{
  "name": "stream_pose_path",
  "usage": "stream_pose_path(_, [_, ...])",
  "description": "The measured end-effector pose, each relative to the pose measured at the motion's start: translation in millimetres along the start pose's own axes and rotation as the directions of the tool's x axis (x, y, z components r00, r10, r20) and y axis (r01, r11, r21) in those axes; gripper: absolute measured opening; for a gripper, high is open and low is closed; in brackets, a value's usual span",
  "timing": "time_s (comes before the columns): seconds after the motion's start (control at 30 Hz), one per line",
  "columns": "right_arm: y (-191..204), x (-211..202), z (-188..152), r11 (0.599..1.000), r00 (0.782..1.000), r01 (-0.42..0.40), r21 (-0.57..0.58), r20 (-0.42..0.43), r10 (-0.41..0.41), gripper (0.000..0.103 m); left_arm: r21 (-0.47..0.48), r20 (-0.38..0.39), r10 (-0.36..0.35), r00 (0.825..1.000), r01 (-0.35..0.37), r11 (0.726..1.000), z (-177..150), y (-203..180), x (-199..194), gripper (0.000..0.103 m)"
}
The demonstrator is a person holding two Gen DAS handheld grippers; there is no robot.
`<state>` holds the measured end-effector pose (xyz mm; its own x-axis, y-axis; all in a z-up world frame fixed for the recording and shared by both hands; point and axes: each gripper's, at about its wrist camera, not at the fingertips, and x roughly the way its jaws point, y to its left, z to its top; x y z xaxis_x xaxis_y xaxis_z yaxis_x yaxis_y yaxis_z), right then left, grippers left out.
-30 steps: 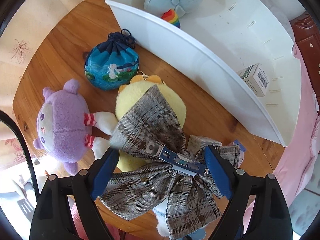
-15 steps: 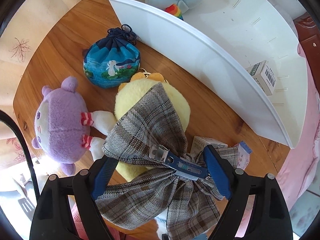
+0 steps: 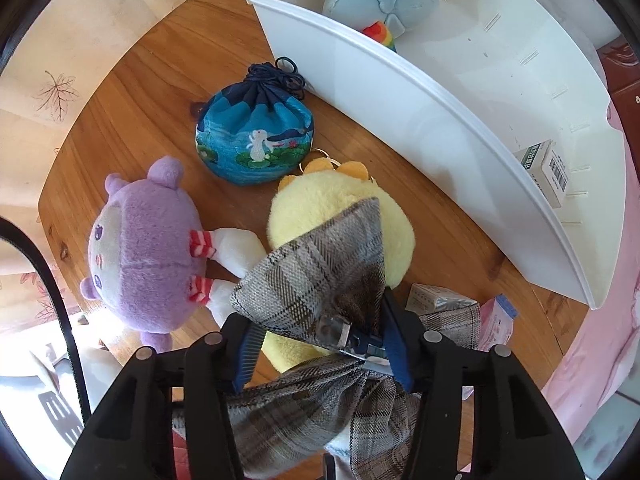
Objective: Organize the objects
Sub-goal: 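Grasp the plaid bow with the left gripper while right grasps the white bear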
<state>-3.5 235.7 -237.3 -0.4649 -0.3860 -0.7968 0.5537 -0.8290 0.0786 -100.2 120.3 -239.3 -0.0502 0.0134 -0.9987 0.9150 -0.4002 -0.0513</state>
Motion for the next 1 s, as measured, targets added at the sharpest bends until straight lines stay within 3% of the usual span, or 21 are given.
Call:
stream_pose_path(0.23, [2, 5, 0, 1.0, 1.0, 0.004, 0.002, -0.011, -0.004, 0.081, 0.016, 0.007, -0.017, 1.0, 0.017, 1.0, -6, 5, -8, 0.042])
stream_pose_path(0.6, [14, 6, 0, 0.999, 0.998, -0.044, -0.013, -0.047, 0.044, 0.064, 0.002, -0.009, -0.062, 0.998, 0.062, 0.998, -12, 21, -19, 0.03])
stream_pose_path(1.0, [16, 0, 7, 0.998, 0.994, -0.053, -0.041, -0.095, 0.049, 0.061, -0.001, -0.032, -0.12, 0.992, 0.12, 0.993, -21, 31, -36, 0.019])
